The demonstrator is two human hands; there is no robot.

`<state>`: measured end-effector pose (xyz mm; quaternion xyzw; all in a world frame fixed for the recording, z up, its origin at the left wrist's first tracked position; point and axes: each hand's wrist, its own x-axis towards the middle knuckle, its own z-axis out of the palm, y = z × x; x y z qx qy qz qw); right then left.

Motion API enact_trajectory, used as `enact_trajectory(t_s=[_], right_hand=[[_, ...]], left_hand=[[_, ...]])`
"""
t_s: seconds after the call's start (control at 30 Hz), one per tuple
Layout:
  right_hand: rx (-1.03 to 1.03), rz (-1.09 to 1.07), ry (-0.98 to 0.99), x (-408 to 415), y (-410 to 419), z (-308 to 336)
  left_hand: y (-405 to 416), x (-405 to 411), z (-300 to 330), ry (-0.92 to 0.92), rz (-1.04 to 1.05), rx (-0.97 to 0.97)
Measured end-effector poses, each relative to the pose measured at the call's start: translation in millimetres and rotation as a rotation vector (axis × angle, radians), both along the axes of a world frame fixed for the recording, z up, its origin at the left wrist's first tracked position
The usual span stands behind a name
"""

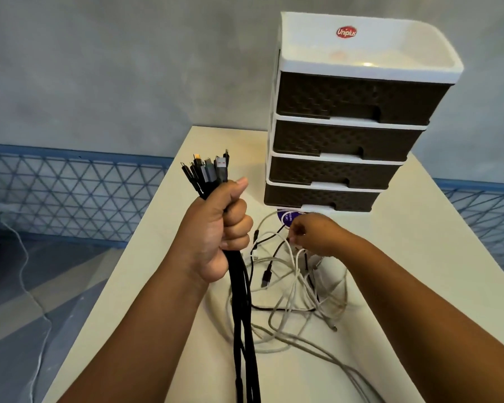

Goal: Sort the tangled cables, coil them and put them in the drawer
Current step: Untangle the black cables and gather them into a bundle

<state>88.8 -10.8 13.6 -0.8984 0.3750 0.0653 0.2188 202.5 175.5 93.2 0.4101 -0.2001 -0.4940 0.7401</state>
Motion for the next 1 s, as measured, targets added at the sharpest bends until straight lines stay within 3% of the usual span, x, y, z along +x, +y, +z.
enact_trajectory(t_s=[0.2,0.3,0.5,0.63,0.77,0.83,0.9,1.0], right_hand=[[0.429,-0.342,-0.457,-19,-17,60],[0.504,-0.395,-0.665,-24,-11,97],[0.343,-0.341,-0.966,-34,2,129],[0.154,-0.296,-0.833,-40,7,127],[0.133,-0.271,-1.112,-42,10,146],[0.043,-0.251,-1.027,-41,9,150],[0.079,-0.241,-0.946,-42,9,150],[0.169,-0.323,-1.206,-44,12,154]], left_hand=[[-6,-1,-1,0.002,0.008,0.025],[-9,-4,0,0.002,0.0,0.022],[-13,-8,2,0.004,-0.006,0.041],[-12,-8,1,0.025,0.007,0.054],[-11,-7,2,0.022,0.002,0.048],[-11,-9,2,0.024,-0.003,0.047],[-11,-10,2,0.027,-0.005,0.041],[-11,-10,3,0.014,-0.008,0.029]])
